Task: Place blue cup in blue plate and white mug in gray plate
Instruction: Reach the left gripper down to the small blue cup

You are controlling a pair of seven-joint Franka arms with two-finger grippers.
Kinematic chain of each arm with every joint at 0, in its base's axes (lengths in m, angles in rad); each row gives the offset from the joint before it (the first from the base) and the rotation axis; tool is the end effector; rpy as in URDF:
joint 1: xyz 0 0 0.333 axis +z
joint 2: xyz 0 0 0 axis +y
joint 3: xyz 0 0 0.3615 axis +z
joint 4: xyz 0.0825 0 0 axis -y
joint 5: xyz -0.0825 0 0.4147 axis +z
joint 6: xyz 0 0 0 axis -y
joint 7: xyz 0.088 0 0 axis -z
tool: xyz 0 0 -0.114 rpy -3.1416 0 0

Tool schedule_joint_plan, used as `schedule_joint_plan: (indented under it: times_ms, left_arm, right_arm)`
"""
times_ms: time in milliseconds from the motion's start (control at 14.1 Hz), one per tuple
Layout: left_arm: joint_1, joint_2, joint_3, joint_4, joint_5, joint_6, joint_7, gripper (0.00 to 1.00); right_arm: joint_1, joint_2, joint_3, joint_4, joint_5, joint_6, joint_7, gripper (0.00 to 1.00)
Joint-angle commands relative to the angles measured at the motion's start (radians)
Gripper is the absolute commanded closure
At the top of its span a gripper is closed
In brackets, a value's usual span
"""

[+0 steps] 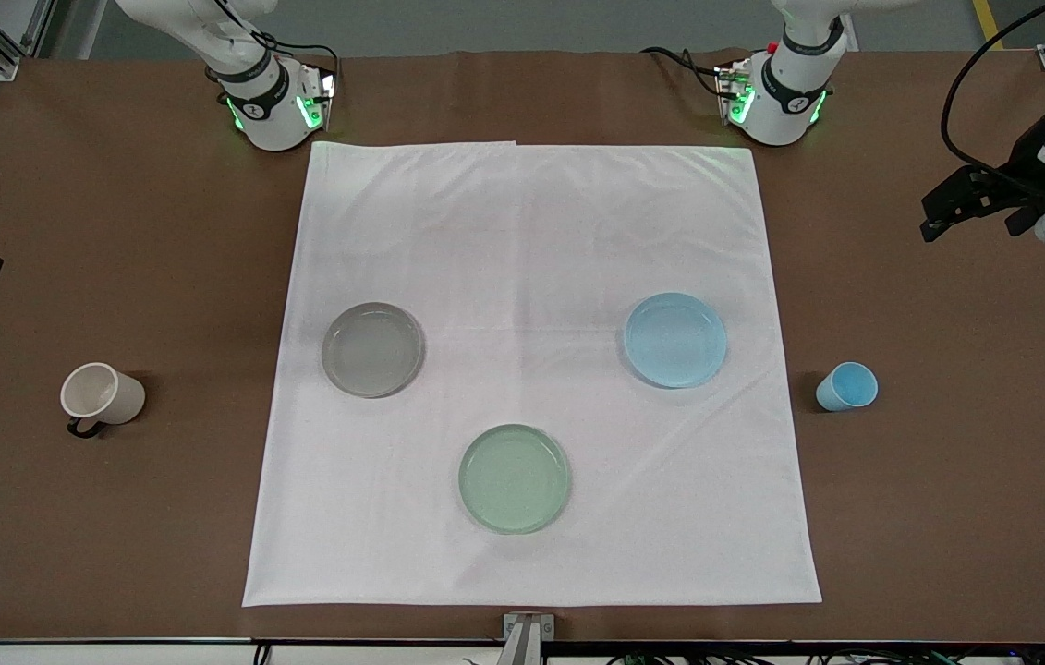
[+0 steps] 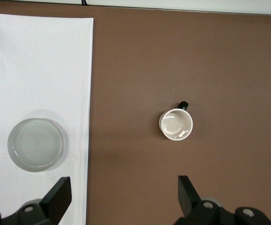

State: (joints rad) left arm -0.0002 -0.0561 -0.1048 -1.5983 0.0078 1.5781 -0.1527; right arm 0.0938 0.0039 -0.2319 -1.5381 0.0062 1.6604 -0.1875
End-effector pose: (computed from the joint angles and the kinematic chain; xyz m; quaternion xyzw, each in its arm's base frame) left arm 0.5632 -0.0604 0.6819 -0.9995 -0.0239 -0.0185 0.0045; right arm 0.5913 -0.0812 0.6858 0.9979 0.0246 0.0589 0.0070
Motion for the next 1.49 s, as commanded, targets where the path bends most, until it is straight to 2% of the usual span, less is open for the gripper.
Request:
schedule_joint_plan:
  times_ms: [0,355,569,711,853,995,1209,1422]
  left_arm:
    - [0.0,0.004,-0.007,0.021,0.02,-0.024,0.004,0.0]
    - [0.009,0.064,0.0,0.07,0.03,-0.024,0.012,0.0]
    - [0.011,0.113,0.002,0.02,0.089,0.032,-0.004,0.0]
    - [0.083,0.134,-0.001,-0.093,0.083,0.156,-0.011,0.0]
    - [0.129,0.137,0.001,-0.251,0.081,0.355,-0.01,0.0]
    - [0.147,0.169,0.001,-0.359,0.083,0.52,-0.008,0.0]
    - [0.149,0.257,0.001,-0.422,0.083,0.669,-0.007,0.0]
    - [0.158,0.33,0.001,-0.433,0.083,0.752,-0.007,0.16]
  right_arm:
    - [0.009,-0.005,-0.003,0.006,-0.012,-0.008,-0.003,0.0]
    - [0.007,-0.005,-0.003,0.004,-0.012,-0.008,-0.006,0.0]
    - [0.003,-0.002,-0.006,0.004,-0.012,-0.01,-0.006,0.0]
    - [0.001,0.005,-0.006,-0.004,-0.012,-0.008,-0.004,0.0]
    - [-0.005,0.053,-0.007,0.001,-0.012,-0.008,0.0,0.0]
    - [-0.034,0.091,-0.007,0.001,0.001,-0.001,-0.003,0.0]
    - [-0.048,0.155,-0.007,0.004,0.0,0.004,0.002,0.0]
    - [-0.048,0.197,-0.007,0.004,-0.002,0.007,0.003,0.0]
